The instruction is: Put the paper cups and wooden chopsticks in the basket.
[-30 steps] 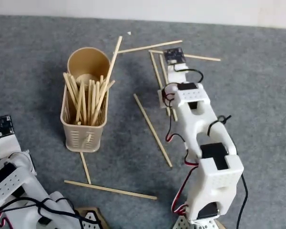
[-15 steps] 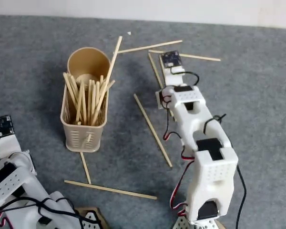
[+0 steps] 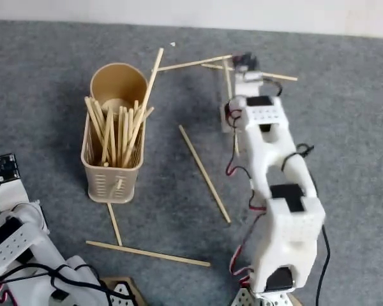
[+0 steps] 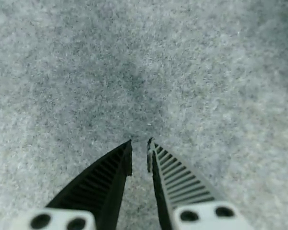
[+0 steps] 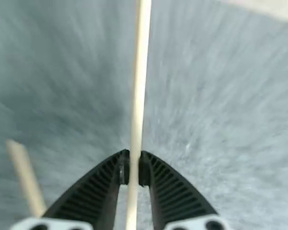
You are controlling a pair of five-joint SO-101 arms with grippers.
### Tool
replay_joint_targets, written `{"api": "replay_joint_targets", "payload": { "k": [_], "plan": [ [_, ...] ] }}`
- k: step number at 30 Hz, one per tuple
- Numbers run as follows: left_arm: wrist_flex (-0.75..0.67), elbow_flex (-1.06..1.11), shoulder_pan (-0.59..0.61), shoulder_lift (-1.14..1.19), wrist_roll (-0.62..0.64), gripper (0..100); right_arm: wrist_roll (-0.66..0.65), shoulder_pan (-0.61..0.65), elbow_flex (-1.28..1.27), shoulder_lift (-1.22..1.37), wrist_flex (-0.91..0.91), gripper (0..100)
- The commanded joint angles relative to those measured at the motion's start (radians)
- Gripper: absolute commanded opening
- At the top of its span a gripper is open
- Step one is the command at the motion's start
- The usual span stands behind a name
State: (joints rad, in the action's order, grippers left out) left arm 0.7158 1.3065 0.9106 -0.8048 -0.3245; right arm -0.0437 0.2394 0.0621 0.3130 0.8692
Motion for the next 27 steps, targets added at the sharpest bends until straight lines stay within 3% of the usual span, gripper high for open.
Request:
{"api": "replay_joint_targets", "payload": {
  "k": [1,6,11,15,21,27],
  "plan": [
    [-0.015,-0.008,-0.012,-0.016,-0.005,10,0.038,0.033,-0.061,-0.380,0.004,0.6],
    [-0.015,-0.005,-0.041,-0.016,-0.003,10,0.041,0.160,-0.302,-0.854,-0.105,0.5],
    [-0.011,-0.002,-0.088,-0.016,-0.003,10,0.041,0.366,-0.661,-1.188,-0.604,0.5],
    [-0.011,-0.002,-0.084,-0.016,-0.003,10,0.037,0.513,-0.869,-1.216,-0.849,0.6],
    [-0.015,0.012,-0.088,-0.016,-0.003,10,0.040,0.628,-0.938,-1.194,-0.998,0.5],
    [-0.015,0.013,-0.088,-0.016,-0.003,10,0.048,0.664,-0.946,-1.188,-1.096,0.5]
  ]
}}
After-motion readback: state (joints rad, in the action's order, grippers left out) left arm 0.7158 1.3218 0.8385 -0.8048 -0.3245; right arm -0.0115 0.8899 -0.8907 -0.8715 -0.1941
